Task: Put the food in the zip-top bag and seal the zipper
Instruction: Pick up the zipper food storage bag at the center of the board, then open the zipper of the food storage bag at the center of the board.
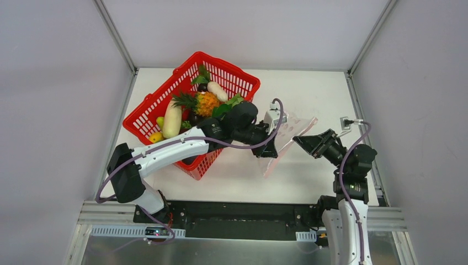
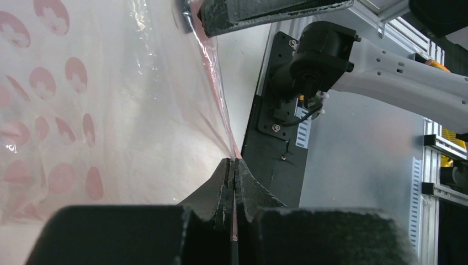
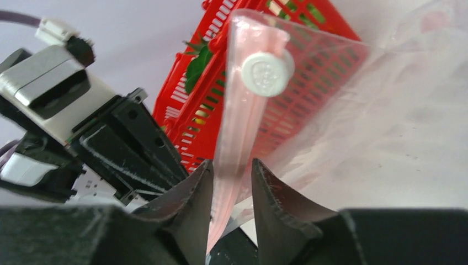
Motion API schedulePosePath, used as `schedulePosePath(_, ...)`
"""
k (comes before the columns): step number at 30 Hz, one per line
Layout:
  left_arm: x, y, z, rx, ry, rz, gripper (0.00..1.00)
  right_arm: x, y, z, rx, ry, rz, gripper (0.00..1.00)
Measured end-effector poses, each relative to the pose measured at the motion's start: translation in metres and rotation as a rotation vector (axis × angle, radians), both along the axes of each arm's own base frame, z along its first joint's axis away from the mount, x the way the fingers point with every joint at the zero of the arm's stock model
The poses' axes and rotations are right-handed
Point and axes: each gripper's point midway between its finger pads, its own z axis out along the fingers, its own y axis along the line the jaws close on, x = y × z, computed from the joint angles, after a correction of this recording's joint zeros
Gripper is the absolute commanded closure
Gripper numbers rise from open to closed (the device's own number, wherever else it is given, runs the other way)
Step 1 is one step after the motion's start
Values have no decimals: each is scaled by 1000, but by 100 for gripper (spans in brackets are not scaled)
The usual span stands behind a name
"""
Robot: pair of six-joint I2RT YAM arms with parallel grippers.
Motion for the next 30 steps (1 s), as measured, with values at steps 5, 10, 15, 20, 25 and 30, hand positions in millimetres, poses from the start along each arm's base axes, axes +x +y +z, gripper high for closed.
schedulePosePath(5,-2,4,2,-10,17,-9,100,-14,11,7,36,-65,100,81)
schedulePosePath(10,-3,6,9,-30,17,-13,100,-21,15,18,51,-109,140,90)
schedulePosePath(15,-2,6,11,-31,14,-10,70,-23,16,23,65,-114,146,98)
schedulePosePath(20,7,9,7,-7,-12,45,40,-19,14,19,81,-77,120,100)
schedulePosePath(25,20,19,10,16,-78,141,36,-8,7,12,89,13,42,100)
schedulePosePath(30,10,18,21,75,-228,172,34,3,-3,14,77,90,-48,100)
